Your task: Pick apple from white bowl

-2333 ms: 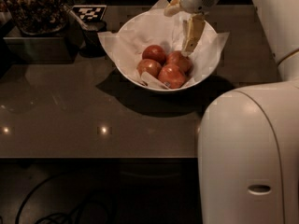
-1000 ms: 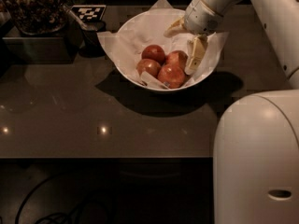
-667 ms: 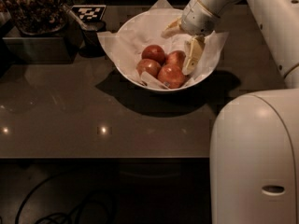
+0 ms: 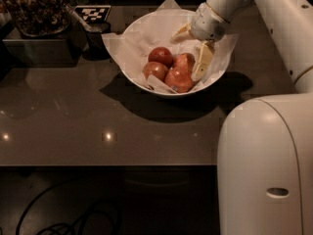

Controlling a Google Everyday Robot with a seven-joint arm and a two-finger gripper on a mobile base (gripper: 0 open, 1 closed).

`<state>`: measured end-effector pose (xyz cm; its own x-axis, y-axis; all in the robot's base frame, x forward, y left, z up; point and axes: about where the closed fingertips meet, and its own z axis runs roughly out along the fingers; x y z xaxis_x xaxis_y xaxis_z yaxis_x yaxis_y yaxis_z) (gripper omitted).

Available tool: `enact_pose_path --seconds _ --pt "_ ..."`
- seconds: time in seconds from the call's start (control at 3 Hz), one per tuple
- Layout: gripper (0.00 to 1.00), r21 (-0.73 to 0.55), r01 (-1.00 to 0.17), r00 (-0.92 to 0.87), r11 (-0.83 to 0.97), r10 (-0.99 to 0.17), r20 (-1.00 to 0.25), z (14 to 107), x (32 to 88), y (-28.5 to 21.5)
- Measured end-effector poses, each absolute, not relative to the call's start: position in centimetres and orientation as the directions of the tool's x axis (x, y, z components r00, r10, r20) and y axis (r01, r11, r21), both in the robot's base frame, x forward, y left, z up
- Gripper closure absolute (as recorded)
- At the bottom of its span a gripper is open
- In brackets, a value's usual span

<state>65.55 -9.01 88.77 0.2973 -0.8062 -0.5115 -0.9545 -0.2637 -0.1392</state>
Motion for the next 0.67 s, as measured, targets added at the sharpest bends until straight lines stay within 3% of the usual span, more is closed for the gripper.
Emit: enact_pose_path --seconds 0.67 --pt "0.11 -0.102 -0.965 0.258 -0.240 -0.813 -0.523 87.00 65.78 -9.72"
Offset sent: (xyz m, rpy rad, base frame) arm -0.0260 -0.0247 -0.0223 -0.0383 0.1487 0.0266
